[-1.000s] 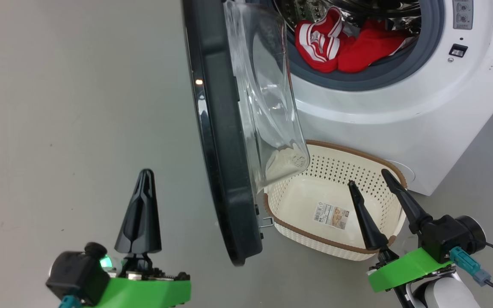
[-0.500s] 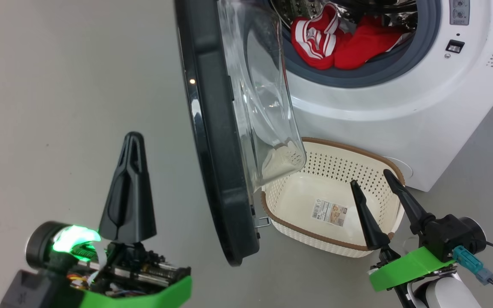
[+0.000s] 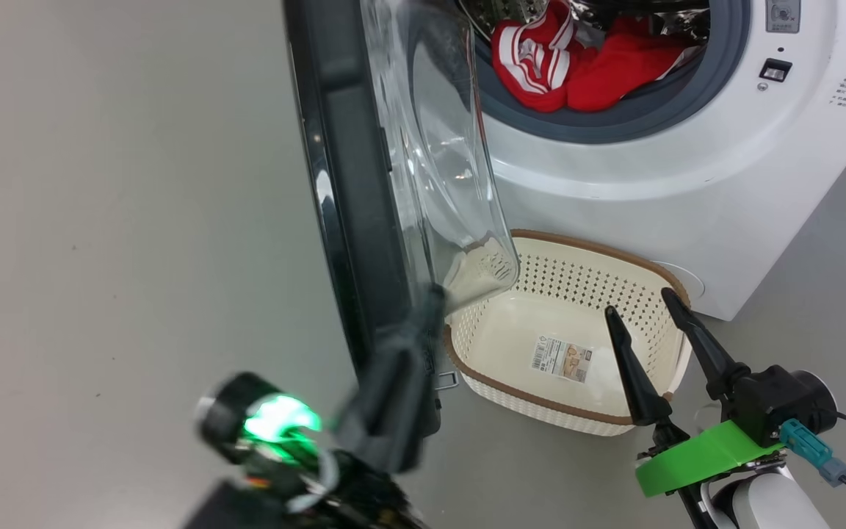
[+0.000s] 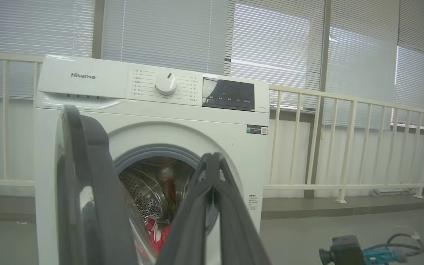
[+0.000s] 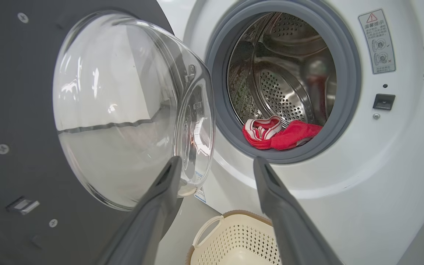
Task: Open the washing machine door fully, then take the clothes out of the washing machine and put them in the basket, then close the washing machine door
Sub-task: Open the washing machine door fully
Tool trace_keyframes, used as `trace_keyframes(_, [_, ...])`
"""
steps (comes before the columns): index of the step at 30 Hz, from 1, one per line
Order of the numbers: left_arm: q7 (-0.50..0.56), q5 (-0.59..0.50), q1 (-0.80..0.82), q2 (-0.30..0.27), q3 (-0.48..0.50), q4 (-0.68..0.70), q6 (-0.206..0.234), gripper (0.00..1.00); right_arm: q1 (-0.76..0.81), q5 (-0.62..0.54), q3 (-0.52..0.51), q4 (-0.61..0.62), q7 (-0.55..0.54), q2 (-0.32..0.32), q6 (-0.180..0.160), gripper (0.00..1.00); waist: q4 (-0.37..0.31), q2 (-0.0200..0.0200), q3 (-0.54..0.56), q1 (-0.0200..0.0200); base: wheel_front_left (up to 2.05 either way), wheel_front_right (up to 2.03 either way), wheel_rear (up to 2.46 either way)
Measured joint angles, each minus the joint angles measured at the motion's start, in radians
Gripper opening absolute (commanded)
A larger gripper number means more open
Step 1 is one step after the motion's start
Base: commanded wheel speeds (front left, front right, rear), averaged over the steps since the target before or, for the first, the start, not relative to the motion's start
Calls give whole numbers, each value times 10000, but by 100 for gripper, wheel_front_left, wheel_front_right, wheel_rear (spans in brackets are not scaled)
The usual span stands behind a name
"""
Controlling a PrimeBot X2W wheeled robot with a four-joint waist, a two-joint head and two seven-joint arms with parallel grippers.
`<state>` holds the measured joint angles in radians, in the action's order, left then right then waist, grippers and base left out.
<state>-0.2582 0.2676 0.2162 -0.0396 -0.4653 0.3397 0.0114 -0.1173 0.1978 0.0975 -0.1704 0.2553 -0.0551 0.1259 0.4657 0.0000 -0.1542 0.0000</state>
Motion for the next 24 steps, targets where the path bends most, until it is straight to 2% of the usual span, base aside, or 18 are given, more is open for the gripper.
trace_keyframes(3, [105, -44, 58, -58, -487, -788, -307, 0, -3, 0, -8, 2, 0, 0, 0, 100, -43, 0, 25, 0, 0, 0, 0])
trace_keyframes(11, [677, 58, 139, -86, -913, -2219, -456, 0, -2, 2, 19, 59, 0, 2, 0, 100, -203, 0, 87, 0, 0, 0, 0])
trace_keyframes(18, [1087, 385, 301, -86, -765, -3143, 159, 0, -1, 2, 19, 171, 0, 0, 0, 100, -231, 0, 54, 0, 0, 0, 0])
trace_keyframes(24, [1220, 420, 392, -84, -562, -3321, 700, 0, 0, -61, 56, 159, 0, 0, 0, 100, -178, 0, 11, 0, 0, 0, 0])
